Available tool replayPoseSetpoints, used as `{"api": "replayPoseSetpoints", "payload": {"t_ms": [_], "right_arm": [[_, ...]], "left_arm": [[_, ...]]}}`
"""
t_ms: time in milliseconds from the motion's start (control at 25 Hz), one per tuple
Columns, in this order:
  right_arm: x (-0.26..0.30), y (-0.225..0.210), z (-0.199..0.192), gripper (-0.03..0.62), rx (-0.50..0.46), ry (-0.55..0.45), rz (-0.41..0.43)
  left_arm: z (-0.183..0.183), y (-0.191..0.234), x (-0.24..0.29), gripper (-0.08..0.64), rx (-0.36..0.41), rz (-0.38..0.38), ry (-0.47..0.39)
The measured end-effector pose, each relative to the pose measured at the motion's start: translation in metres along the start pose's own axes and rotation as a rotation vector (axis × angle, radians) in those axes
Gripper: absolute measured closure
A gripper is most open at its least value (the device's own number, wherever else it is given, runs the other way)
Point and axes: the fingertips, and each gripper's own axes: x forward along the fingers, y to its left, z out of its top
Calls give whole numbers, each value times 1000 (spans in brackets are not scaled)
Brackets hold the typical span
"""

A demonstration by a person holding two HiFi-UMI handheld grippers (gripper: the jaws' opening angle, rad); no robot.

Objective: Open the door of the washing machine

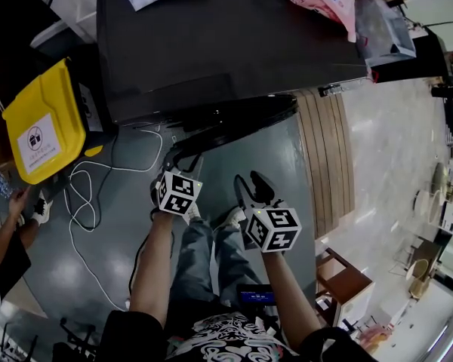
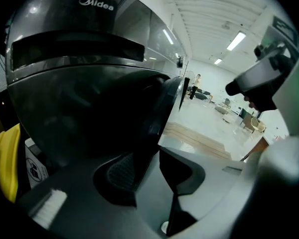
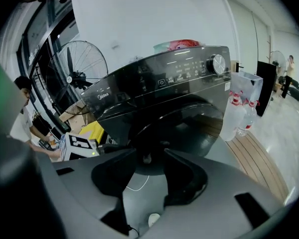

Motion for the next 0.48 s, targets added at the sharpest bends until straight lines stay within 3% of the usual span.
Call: {"api": "replayPoseSetpoints", "payload": {"t_ms": [160,480], "right_arm": [[4,-9,-6,411,60,15,-33],[10,-21,-29,380,93,70,-99]], "left_arm": [[-20,-46,-10,434,-11,-55,13],[-44,-130,-21,434,62,-197,57]]}}
